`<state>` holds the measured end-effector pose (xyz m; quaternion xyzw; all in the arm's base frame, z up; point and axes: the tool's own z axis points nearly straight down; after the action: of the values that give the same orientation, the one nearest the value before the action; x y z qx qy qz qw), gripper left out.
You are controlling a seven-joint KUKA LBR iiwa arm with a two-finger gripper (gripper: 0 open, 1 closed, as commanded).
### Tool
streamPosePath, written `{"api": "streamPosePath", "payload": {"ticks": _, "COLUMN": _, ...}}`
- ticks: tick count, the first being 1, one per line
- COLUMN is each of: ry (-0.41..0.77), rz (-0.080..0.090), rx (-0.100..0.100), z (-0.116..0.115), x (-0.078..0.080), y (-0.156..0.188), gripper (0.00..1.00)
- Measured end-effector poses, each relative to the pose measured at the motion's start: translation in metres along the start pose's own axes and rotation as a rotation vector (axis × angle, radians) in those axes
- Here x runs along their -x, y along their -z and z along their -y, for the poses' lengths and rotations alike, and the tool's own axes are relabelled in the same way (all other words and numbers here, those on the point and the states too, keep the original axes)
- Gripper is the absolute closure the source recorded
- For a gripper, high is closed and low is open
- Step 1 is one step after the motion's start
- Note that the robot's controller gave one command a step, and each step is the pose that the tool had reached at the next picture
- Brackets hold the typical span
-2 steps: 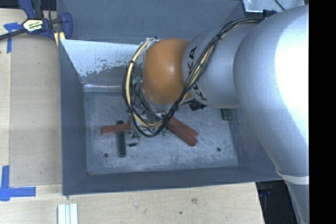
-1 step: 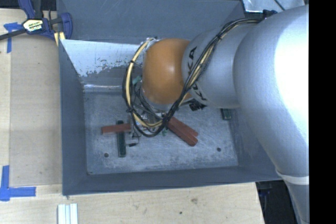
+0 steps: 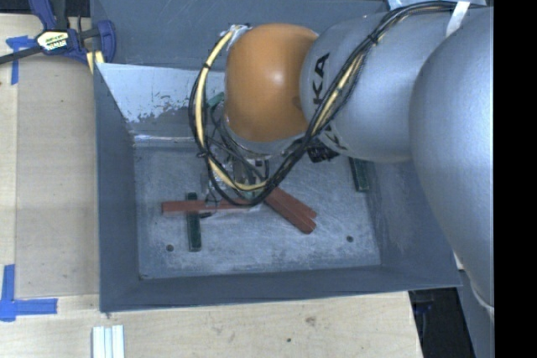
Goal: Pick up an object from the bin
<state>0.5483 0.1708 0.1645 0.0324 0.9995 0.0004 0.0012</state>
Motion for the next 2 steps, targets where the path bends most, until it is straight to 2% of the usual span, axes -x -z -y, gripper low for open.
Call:
{"api": "streamPosePath", "payload": {"ticks": 1, "ry": -0.001, "rz": 0.000, "rx": 0.000, "z": 0.000, "x": 0.000, "y": 0.000, "gripper": 0.00}}
{"api": "streamPosePath", "payload": {"ticks": 2, "ry": -0.005, "rz": 0.011, "rx": 0.004, "z": 0.011, "x": 0.006, "y": -0.030, "gripper": 0.00}}
